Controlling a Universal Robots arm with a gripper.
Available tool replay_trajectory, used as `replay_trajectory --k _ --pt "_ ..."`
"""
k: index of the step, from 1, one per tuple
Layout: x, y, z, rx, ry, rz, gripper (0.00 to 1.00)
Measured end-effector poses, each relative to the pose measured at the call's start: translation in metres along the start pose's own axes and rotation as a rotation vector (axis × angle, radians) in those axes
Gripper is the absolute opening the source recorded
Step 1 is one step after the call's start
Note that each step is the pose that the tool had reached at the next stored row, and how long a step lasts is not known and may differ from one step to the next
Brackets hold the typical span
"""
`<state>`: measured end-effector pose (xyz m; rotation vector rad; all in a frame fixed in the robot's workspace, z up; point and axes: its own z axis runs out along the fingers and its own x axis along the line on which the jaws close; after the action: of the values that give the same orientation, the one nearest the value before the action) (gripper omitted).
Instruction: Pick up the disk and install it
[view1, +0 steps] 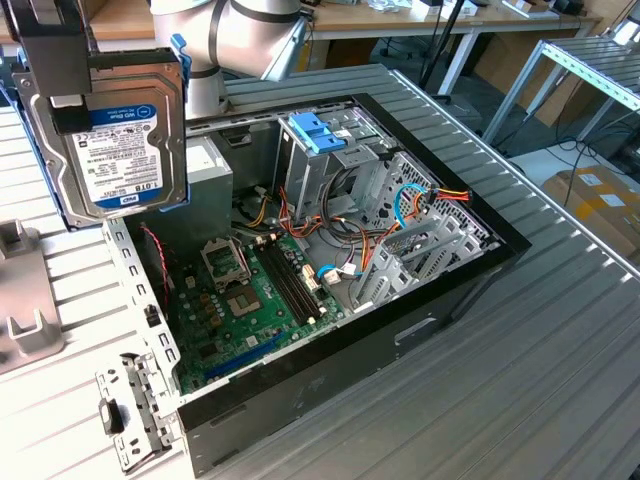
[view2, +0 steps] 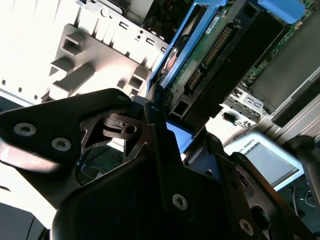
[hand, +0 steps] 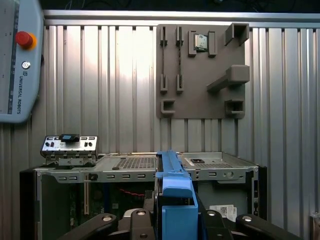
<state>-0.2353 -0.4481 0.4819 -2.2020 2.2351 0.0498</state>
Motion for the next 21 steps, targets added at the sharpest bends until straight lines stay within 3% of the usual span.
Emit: replay_trajectory --k 21 --pt "-0.0002 -0.0155 -0.0003 -0.0004 0.0000 0.000 0.37"
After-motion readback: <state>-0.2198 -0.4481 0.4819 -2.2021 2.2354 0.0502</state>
